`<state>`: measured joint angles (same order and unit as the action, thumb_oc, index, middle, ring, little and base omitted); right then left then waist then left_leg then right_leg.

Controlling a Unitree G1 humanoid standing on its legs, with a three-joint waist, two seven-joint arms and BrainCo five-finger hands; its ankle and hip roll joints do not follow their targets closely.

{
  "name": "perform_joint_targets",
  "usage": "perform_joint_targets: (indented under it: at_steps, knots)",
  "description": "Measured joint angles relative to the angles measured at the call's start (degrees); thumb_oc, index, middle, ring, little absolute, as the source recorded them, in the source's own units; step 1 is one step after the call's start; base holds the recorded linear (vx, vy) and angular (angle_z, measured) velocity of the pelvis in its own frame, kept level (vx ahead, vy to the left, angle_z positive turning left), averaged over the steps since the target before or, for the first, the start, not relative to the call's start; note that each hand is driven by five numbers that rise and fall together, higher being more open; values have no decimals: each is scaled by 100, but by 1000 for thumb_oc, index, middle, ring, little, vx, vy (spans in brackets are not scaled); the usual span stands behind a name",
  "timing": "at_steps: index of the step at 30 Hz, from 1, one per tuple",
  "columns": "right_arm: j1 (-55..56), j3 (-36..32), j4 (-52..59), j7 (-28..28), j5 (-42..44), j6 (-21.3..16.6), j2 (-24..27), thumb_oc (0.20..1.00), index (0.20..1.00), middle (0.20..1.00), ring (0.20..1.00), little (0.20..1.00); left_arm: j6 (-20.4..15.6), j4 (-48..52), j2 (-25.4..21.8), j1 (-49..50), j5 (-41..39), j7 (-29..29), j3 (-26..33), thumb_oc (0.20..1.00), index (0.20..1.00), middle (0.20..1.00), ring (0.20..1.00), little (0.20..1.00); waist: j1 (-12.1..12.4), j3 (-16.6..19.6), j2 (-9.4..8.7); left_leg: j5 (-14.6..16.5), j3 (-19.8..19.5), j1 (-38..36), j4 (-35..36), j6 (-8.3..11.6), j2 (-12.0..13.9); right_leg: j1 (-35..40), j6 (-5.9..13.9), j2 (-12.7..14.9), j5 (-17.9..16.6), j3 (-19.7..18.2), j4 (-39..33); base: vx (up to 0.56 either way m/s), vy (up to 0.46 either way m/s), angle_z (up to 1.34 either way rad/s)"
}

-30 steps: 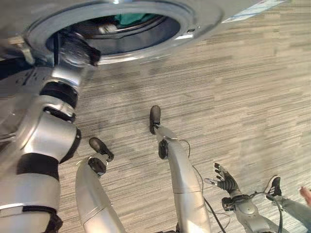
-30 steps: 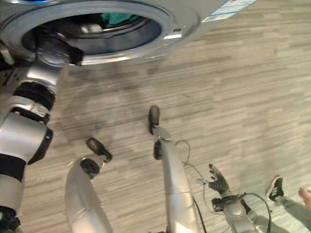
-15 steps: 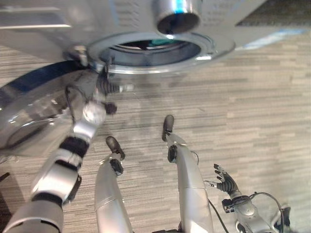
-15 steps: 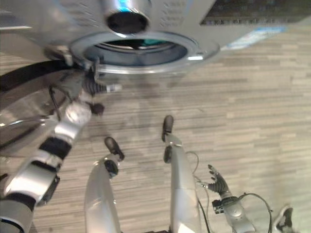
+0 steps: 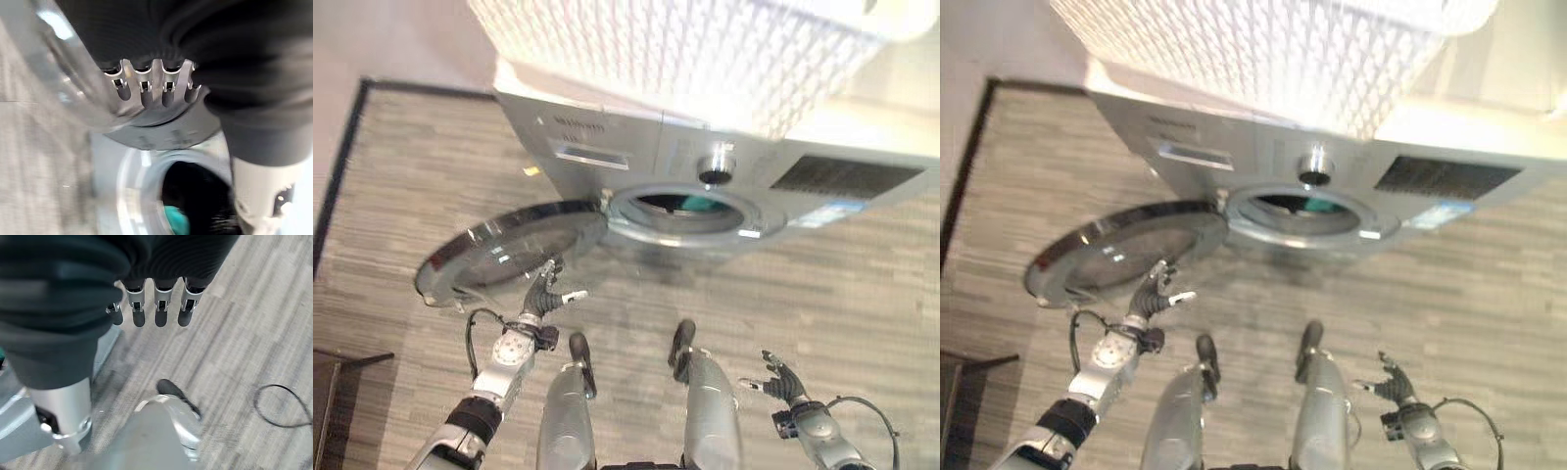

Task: Grab the laundry basket,head to the washer,open it,put in the laundry and shut it.

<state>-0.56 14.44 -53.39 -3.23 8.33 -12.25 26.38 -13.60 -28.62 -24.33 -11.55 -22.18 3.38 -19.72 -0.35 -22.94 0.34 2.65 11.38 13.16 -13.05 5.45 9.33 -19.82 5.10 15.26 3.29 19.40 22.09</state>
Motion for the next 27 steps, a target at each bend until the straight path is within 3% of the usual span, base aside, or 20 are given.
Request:
perform_joint_targets:
  at_steps: [5, 9, 11, 14, 15, 16, 17, 18, 19, 20, 23, 25, 27]
  knots:
    - [305, -106, -654, 224, -47, 227, -137, 1000, 1000, 1000, 1000, 1000, 158, 101, 48, 501, 22, -271, 202, 1000, 1000, 1000, 1000, 1000, 182, 766, 372, -287, -294, -698, 836, 43, -58, 770, 83, -14, 148, 432, -342, 162, -18, 35]
    - [635, -200, -743, 373, -346, 315, -168, 1000, 1000, 1000, 1000, 1000, 273, 656, -50, 1363, 394, -367, 1021, 1000, 1000, 1000, 1000, 1000, 180, 1179, 468, -388, -291, -1318, 1298, 52, -17, 1456, 175, -168, 106, 626, -790, 139, -13, 14]
    - [829, -241, -876, 417, -452, 340, -162, 1000, 1000, 1000, 1000, 1000, 266, 886, -206, 1623, 787, -369, 1256, 1000, 1000, 1000, 1000, 1000, 279, 1554, 468, -366, -322, -1338, 1428, 13, -35, 1519, 245, -166, 138, 685, -877, 55, 9, 20]
    - [1109, -463, -976, 492, -472, 360, -134, 1000, 1000, 1000, 1000, 1000, 260, 868, -391, 1626, 1210, -352, 1441, 1000, 1000, 1000, 1000, 1000, 294, 1710, 573, -545, -552, -1327, 1543, 5, -102, 1879, 299, -160, 12, 1074, -1157, 75, 84, 57]
    - [1193, -475, -1025, 519, -471, 369, -124, 1000, 1000, 1000, 1000, 1000, 256, 821, -441, 1561, 1245, -351, 1440, 1000, 1000, 1000, 1000, 1000, 187, 1693, 534, -496, -419, -1274, 1587, -80, -74, 1964, 297, -69, -5, 1204, -1258, 163, 159, 97]
    - [1303, -519, -1027, 594, -471, 350, -117, 1000, 1000, 1000, 1000, 1000, 268, 593, -526, 1465, 1409, -348, 1448, 1000, 1000, 1000, 1000, 1000, 46, 1718, 495, -446, 366, -1428, 1781, -313, 47, 2146, 313, -25, -27, 1439, -1391, 45, 63, 94]
    - [1372, -562, -1008, 598, -469, 388, -137, 1000, 1000, 1000, 1000, 1000, 276, 462, -610, 1401, 1446, -327, 1485, 1000, 1000, 1000, 1000, 1000, -66, 1781, 430, -447, 1151, -1465, 1760, -327, 147, 2174, 326, 38, -27, 1567, -1417, 97, 142, 78]
    - [1503, -655, -1023, 627, -466, 377, -90, 1000, 1000, 1000, 1000, 1000, 298, 445, -816, 1294, 1701, -197, 1498, 1000, 1000, 1000, 1000, 1000, -81, 1821, 464, -706, 1634, -1498, 1715, -207, 278, 2166, 405, -4, -71, 1619, -1445, 54, 84, 32]
    - [1521, -658, -1060, 621, -466, 406, -70, 1000, 1000, 1000, 1000, 1000, 298, 434, -861, 1244, 1790, -141, 1541, 1000, 1000, 1000, 1000, 1000, -72, 1824, 478, -814, 1606, -1492, 1724, -3, 288, 2147, 439, -13, -95, 1575, -1451, 84, 134, -1]
    - [1551, -676, -1117, 639, -465, 416, -79, 1000, 1000, 1000, 1000, 1000, 281, 362, -913, 1180, 1833, -103, 1591, 1000, 1000, 1000, 1000, 1000, -100, 1838, 408, -834, 1645, -1506, 1734, 44, 210, 2141, 468, 32, -174, 1520, -1530, 85, 168, -19]
    - [1551, -712, -1178, 723, -462, 399, -126, 1000, 1000, 1000, 1000, 1000, 278, -420, -1237, 773, 1845, -70, 1621, 1000, 1000, 1000, 1000, 1000, -162, 1917, 218, -821, 1772, -1502, 1802, 48, 60, 2068, 533, 95, -390, 1388, -1762, 51, 137, -20]
    - [1580, -651, -1246, 789, -463, 410, -184, 1000, 1000, 1000, 1000, 1000, 382, -1290, -1734, 21, 2114, 46, 1320, 1000, 1000, 1000, 1000, 1000, -248, 1869, -10, -827, 1767, -1357, 1788, 41, 23, 1962, 522, 106, -492, 1375, -1860, -71, 119, -5]
    - [1584, -653, -1272, 835, -460, 415, -184, 1000, 1000, 1000, 1000, 1000, 386, -1634, -1852, -402, 2184, 114, 1244, 1000, 1000, 1000, 1000, 1000, -279, 1791, -121, -835, 1763, -1217, 1727, 29, 29, 1860, 524, 111, -519, 1362, -1866, -135, 57, -1]
